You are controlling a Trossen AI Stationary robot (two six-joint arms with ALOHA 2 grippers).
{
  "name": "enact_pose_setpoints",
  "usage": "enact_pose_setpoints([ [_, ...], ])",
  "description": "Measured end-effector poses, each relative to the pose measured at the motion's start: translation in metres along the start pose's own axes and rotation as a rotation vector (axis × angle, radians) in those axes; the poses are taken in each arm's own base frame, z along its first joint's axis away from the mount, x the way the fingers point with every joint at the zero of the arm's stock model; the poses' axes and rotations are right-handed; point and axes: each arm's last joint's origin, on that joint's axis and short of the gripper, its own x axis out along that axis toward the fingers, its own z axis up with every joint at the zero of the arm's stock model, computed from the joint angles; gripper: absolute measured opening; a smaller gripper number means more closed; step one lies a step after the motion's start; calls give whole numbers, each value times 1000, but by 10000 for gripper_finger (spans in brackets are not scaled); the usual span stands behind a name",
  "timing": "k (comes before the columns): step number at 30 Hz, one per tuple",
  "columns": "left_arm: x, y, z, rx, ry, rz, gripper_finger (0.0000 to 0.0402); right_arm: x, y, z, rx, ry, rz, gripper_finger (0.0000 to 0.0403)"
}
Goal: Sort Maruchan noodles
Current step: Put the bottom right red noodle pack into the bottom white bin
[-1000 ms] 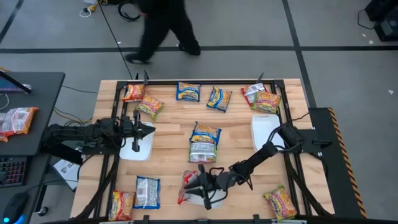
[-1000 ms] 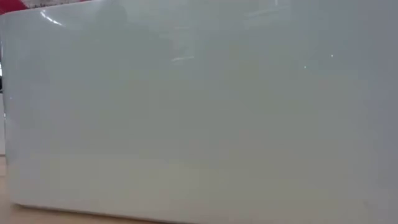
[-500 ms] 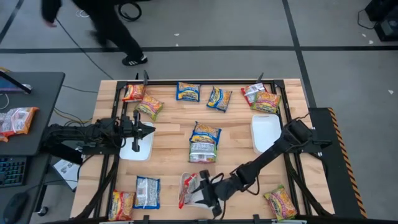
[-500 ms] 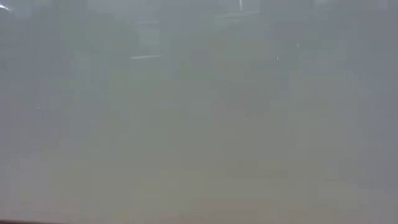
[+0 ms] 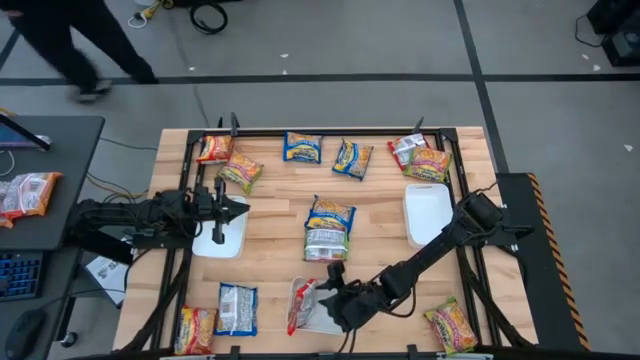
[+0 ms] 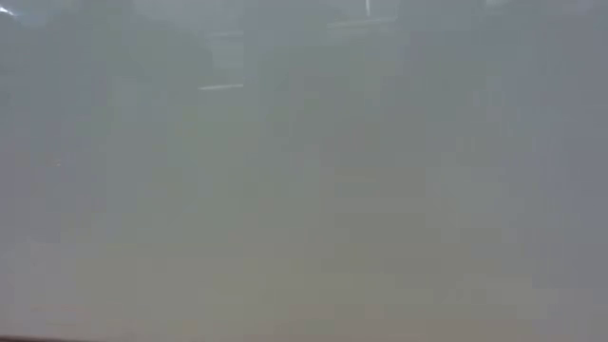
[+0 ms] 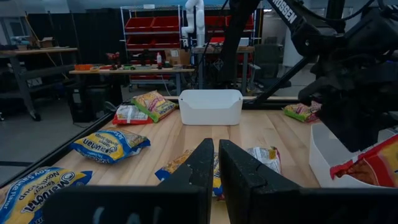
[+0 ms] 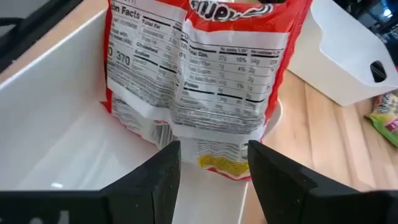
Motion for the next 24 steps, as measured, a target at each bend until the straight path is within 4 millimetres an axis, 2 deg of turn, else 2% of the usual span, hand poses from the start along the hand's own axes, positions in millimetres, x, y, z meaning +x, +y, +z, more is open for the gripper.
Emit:
enact_pose_setpoints([
  [11, 0, 0, 0, 0, 0, 0, 32, 13, -20, -4, 75, 30, 42, 188],
  [20, 0, 0, 0, 0, 0, 0, 32, 16, -18, -4, 101, 17, 231, 182],
  [24, 0, 0, 0, 0, 0, 0, 32, 25, -15, -7, 165, 0, 282, 182],
])
